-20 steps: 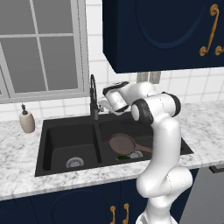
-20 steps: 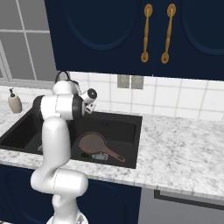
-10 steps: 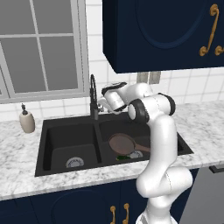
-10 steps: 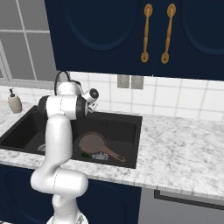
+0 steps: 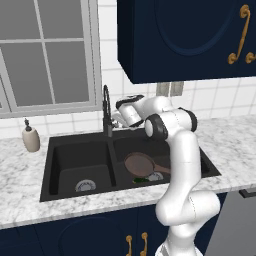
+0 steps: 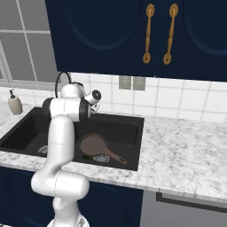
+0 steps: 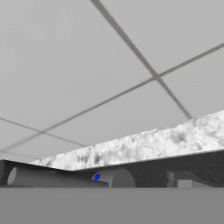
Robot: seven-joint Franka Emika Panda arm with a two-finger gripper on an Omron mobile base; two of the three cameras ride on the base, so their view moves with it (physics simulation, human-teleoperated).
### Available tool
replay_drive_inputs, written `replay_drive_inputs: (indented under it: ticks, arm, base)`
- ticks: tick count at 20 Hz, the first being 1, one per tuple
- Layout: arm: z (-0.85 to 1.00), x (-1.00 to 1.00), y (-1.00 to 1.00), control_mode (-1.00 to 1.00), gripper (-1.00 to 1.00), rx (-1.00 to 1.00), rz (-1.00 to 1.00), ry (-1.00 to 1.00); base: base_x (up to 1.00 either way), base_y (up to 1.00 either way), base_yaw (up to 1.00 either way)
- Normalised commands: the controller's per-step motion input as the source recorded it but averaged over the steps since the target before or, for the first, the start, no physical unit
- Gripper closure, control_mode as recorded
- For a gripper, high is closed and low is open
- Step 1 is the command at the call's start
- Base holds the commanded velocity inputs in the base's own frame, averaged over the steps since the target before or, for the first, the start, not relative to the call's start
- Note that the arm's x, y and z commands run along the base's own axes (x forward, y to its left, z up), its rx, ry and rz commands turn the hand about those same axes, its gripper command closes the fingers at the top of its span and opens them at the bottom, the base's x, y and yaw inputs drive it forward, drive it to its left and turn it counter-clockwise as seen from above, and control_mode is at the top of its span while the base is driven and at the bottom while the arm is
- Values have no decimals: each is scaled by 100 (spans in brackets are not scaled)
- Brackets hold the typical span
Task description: Pick the pan and sponge and place them into the sink. Then turn on the water.
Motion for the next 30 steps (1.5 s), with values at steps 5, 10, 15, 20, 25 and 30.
replay_drive_inputs:
  ticks: [5,10,15,20,25,30]
  arm:
    - [0,0,0,-100,-100,0,0,0]
    - [0,0,0,-100,100,0,0,0]
    - [0,0,0,-100,100,0,0,0]
    - [-2,0,0,-100,100,0,0,0]
    - [-2,0,0,-100,100,10,0,0]
    - [0,0,0,-100,100,19,-5,0]
  base:
    - [0,0,0]
    - [0,0,0]
    - [0,0,0]
    - [0,0,0]
    - [0,0,0]
    - [0,0,0]
